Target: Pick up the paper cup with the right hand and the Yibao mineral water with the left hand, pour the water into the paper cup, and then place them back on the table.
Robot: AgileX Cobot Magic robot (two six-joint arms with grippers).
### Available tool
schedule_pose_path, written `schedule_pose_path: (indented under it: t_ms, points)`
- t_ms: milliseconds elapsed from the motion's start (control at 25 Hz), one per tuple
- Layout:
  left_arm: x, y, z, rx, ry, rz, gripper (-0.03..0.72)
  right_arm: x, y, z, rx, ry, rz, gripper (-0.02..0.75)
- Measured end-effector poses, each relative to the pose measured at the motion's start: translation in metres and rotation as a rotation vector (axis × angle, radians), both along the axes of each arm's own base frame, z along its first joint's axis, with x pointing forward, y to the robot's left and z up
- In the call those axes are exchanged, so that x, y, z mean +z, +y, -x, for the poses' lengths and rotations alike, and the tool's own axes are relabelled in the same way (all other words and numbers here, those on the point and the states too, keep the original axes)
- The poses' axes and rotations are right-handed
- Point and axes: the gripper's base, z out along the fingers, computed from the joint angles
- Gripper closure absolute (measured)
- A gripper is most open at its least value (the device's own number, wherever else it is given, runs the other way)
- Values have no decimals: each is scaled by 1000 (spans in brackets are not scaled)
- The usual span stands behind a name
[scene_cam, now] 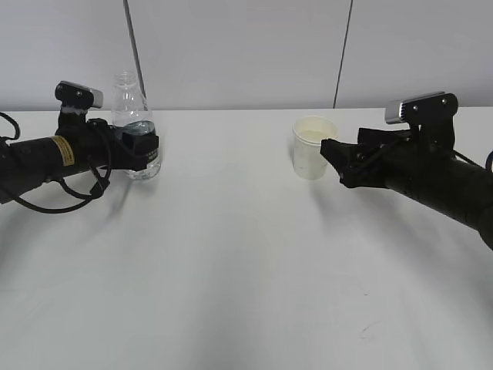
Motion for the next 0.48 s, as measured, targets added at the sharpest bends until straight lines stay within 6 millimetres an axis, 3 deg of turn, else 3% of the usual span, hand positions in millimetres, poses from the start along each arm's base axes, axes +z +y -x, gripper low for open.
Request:
schedule_pose_path:
  t_ms: [120,320,480]
  points:
    - [0,0,0,2,0,1,369,1,0,0,1,-6,-3,145]
    - [0,0,0,1,-1,2,242,3,0,0,2,-16,-6,145]
    - [1,-1,0,-8,-12,15,197,7,0,1,3,-27,-8,145]
